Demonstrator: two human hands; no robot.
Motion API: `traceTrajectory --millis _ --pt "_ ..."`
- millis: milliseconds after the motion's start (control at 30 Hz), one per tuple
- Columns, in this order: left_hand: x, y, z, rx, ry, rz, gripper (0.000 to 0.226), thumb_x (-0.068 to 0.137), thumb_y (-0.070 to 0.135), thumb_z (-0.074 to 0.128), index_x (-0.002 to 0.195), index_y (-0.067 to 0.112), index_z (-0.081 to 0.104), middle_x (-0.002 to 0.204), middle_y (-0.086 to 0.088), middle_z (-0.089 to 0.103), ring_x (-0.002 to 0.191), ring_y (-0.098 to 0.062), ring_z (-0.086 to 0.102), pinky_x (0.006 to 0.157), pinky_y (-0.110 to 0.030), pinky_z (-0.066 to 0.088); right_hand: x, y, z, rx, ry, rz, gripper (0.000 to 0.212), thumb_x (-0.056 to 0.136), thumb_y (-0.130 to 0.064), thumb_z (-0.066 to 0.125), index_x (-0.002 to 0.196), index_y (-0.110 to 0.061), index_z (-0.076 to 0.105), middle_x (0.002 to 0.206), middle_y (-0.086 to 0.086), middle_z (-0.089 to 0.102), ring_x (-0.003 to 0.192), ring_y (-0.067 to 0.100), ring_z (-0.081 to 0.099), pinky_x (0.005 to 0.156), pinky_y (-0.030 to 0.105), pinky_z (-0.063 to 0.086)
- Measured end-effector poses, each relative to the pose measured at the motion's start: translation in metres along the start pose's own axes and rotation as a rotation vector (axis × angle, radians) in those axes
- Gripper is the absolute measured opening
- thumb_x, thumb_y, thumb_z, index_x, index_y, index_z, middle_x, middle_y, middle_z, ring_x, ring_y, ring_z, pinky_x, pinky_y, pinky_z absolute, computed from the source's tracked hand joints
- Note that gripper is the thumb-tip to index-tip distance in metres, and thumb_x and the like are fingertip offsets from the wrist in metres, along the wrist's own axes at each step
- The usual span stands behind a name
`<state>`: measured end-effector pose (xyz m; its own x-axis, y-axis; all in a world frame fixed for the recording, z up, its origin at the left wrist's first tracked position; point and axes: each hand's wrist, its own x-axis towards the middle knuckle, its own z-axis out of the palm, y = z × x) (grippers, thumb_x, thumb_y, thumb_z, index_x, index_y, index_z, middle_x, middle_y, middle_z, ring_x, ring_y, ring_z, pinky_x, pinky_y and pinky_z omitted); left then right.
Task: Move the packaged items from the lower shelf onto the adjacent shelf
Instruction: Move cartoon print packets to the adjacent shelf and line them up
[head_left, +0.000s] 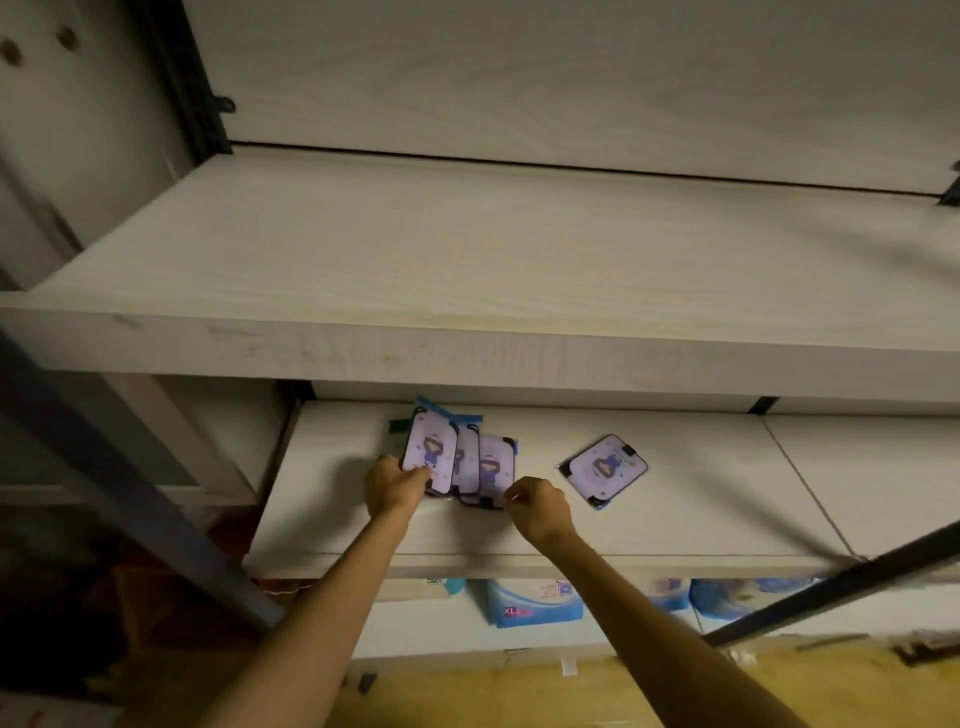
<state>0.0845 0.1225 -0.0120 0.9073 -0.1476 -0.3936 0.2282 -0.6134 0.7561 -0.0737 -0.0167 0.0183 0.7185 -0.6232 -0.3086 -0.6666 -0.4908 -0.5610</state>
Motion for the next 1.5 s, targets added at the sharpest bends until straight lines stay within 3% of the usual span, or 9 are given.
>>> traceTrajectory --millis 133,300,400,567,700,833,1067,1267,1500 --pt "-0.004 -0.006 -0.028 -0.546 -0.113 -0.206 0.022 0.086 -0.005 0.066 0.106 -0.007 0.057 0.102 -0.025 0.066 0.081 -0.037 0.067 0.043 -0.030 0.057 0.017 -0.030 0.018 0.088 0.042 0.079 0.024 0.095 -0.027 0.058 0.108 -0.010 0.068 0.104 0.011 0.071 0.094 0.027 0.067 0.076 0.027 0.050" --pt "-0.012 -0.019 -0.063 -0.639 -0.139 -0.279 0.016 0.086 -0.009 0.063 0.096 0.003 0.062 0.092 -0.018 0.067 0.074 -0.026 0.066 0.055 -0.033 0.057 0.043 -0.043 0.049 0.118 0.020 0.177 0.057 0.079 -0.059 0.064 0.114 -0.014 0.058 0.109 0.009 0.067 0.095 0.025 0.064 0.086 0.041 0.057" --pt "-0.008 -0.028 -0.074 -0.667 -0.155 -0.284 0.019 0.086 -0.006 0.065 0.099 0.007 0.064 0.096 -0.017 0.070 0.080 -0.026 0.068 0.059 -0.032 0.058 0.044 -0.056 0.051 0.090 -0.002 0.269 0.075 0.070 -0.067 0.069 0.121 -0.015 0.050 0.114 0.011 0.056 0.103 0.027 0.057 0.081 0.036 0.051" --pt "-0.001 -0.035 -0.084 -0.684 -0.200 -0.251 0.024 0.086 -0.004 0.067 0.106 0.008 0.066 0.101 -0.017 0.071 0.088 -0.030 0.069 0.066 -0.035 0.058 0.053 -0.051 0.054 0.211 -0.077 0.280 0.055 0.073 -0.051 0.079 0.109 -0.014 0.060 0.102 0.006 0.065 0.093 0.021 0.063 0.076 0.031 0.053" --pt "0.002 -0.037 -0.089 -0.691 -0.267 -0.207 0.027 0.086 -0.002 0.068 0.110 0.010 0.066 0.108 -0.017 0.071 0.094 -0.031 0.070 0.069 -0.034 0.058 0.054 -0.033 0.045 0.576 -0.071 0.369 0.047 0.078 -0.025 0.082 0.114 -0.003 0.062 0.102 0.014 0.070 0.091 0.026 0.071 0.079 0.036 0.061" --pt "-0.002 -0.035 -0.088 -0.683 -0.350 -0.160 0.033 0.088 -0.003 0.067 0.118 0.007 0.061 0.113 -0.016 0.070 0.101 -0.033 0.068 0.074 -0.035 0.059 0.035 -0.011 0.020 0.949 -0.093 0.376 0.039 0.088 -0.004 0.069 0.124 0.006 0.056 0.107 0.026 0.069 0.081 0.034 0.073 0.059 0.032 0.061" --pt "-0.027 -0.027 -0.059 -0.641 -0.511 -0.077 0.037 0.085 -0.009 0.067 0.120 0.002 0.062 0.112 -0.017 0.072 0.093 -0.031 0.071 0.078 -0.038 0.062 -0.016 0.044 -0.009 1.212 -0.085 0.272 0.038 0.088 -0.006 0.066 0.124 0.003 0.058 0.119 0.028 0.066 0.104 0.040 0.068 0.089 0.048 0.057" --pt "-0.077 -0.020 -0.009 -0.597 -0.622 -0.036 0.030 0.085 -0.009 0.067 0.114 0.001 0.066 0.111 -0.021 0.072 0.084 -0.028 0.074 0.073 -0.032 0.062 -0.068 0.086 -0.041 1.359 -0.048 0.263 0.029 0.089 0.005 0.061 0.117 -0.001 0.061 0.111 0.025 0.070 0.095 0.036 0.070 0.073 0.039 0.063" --pt "-0.178 -0.006 0.058 -0.507 -0.692 0.037 0.036 0.085 -0.008 0.068 0.119 0.003 0.062 0.103 -0.010 0.076 0.087 -0.024 0.075 0.074 -0.035 0.062 -0.145 0.170 -0.080 1.252 -0.015 0.180 0.036 0.087 0.005 0.065 0.121 -0.002 0.061 0.114 0.025 0.070 0.103 0.039 0.069 0.082 0.044 0.060"
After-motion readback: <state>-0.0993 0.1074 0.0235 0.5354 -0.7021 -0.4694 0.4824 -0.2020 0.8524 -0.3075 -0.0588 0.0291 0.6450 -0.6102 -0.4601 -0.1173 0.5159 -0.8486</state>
